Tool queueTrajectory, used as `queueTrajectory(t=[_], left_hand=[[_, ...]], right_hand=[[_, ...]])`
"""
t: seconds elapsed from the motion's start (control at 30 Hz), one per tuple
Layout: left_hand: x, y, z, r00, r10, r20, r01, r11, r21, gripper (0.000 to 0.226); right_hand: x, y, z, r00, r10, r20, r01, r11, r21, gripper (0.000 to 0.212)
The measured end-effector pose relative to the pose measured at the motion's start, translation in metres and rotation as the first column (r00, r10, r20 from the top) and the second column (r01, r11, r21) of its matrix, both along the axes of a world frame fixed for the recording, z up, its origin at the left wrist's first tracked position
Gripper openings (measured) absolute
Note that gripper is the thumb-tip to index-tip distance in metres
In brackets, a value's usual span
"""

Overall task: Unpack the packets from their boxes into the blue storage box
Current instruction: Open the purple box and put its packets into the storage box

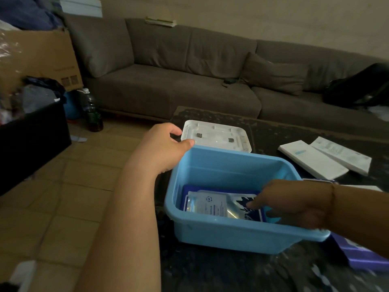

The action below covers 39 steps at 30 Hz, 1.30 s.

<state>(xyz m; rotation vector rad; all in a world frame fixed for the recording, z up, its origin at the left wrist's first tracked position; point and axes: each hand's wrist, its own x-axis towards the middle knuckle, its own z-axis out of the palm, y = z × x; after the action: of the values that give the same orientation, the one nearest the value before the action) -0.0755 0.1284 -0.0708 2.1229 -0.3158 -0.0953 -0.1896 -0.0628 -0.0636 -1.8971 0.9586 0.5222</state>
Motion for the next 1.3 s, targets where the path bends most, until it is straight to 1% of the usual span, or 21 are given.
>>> queueTrajectory(t=[0.1,0.2,0.33,0.43,0.53,0.57,0.6,0.67,0.7,0.77,0.83,0.9,0.97,1.07,1.2,1.27,1.3], left_hand=[[0.0,0.0,-0.001,1.0,0.006,0.002,-0.006,1.0,0.0,0.045],[0.001,0.001,-0.002,1.0,0.021,0.006,-0.021,1.0,0.004,0.046],[0.001,0.0,-0.003,0.998,0.05,0.03,-0.051,0.998,0.027,0.048],[0.001,-0.001,-0.002,0.998,0.055,0.042,-0.057,0.997,0.049,0.049],[0.0,0.0,-0.002,0.998,0.047,0.044,-0.049,0.997,0.053,0.049],[0.0,0.001,-0.002,0.998,0.043,0.044,-0.046,0.998,0.051,0.049],[0.0,0.001,-0.002,0.998,0.04,0.044,-0.042,0.998,0.049,0.049],[-0.001,0.001,-0.002,0.999,0.035,0.04,-0.037,0.998,0.046,0.049],[-0.001,0.001,-0.002,0.999,0.031,0.036,-0.032,0.998,0.046,0.049],[-0.001,0.001,-0.001,0.999,0.023,0.028,-0.025,0.998,0.05,0.049],[-0.001,0.001,-0.001,1.0,0.015,0.018,-0.016,0.998,0.053,0.049],[-0.001,0.001,-0.001,1.0,0.013,0.012,-0.014,0.998,0.053,0.048],[-0.001,0.001,0.0,1.0,0.009,0.011,-0.01,0.999,0.051,0.049],[-0.002,0.001,0.001,1.0,0.005,0.009,-0.006,0.998,0.062,0.05],[-0.001,0.0,0.002,1.0,-0.013,-0.004,0.013,0.997,0.082,0.049],[0.0,0.0,0.001,0.999,-0.038,-0.024,0.04,0.993,0.113,0.049],[0.0,-0.001,0.002,0.998,-0.052,-0.033,0.056,0.99,0.133,0.049]], right_hand=[[0.003,0.001,-0.006,0.999,-0.016,-0.035,0.017,1.0,0.003,0.046],[0.006,0.001,-0.007,0.998,0.007,-0.057,-0.008,1.0,-0.02,0.048],[0.008,0.003,-0.01,0.992,0.057,-0.108,-0.062,0.997,-0.039,0.032],[0.01,0.001,-0.013,0.977,0.149,-0.152,-0.166,0.98,-0.109,0.033],[0.013,-0.006,-0.007,0.945,0.277,-0.174,-0.31,0.928,-0.206,0.034],[0.014,-0.009,-0.006,0.915,0.355,-0.189,-0.396,0.878,-0.27,0.035],[0.015,-0.011,-0.004,0.861,0.457,-0.223,-0.508,0.788,-0.347,0.037],[0.016,-0.014,0.0,0.697,0.647,-0.309,-0.706,0.544,-0.453,0.045],[0.017,-0.015,0.0,0.615,0.705,-0.354,-0.767,0.428,-0.478,0.051],[0.02,-0.016,0.0,0.479,0.769,-0.423,-0.831,0.241,-0.501,0.061],[0.021,-0.018,-0.004,0.371,0.812,-0.45,-0.87,0.136,-0.473,0.066],[0.022,-0.019,-0.011,0.289,0.835,-0.469,-0.898,0.066,-0.435,0.066],[0.023,-0.019,-0.019,0.244,0.835,-0.493,-0.905,0.014,-0.425,0.068],[0.026,-0.022,-0.033,0.244,0.824,-0.511,-0.893,-0.013,-0.449,0.073],[0.027,-0.021,-0.045,0.256,0.82,-0.512,-0.875,-0.029,-0.483,0.07],[0.022,-0.018,-0.034,0.253,0.822,-0.509,-0.866,-0.043,-0.498,0.074],[0.018,-0.02,-0.022,0.276,0.828,-0.488,-0.851,-0.026,-0.524,0.077]])
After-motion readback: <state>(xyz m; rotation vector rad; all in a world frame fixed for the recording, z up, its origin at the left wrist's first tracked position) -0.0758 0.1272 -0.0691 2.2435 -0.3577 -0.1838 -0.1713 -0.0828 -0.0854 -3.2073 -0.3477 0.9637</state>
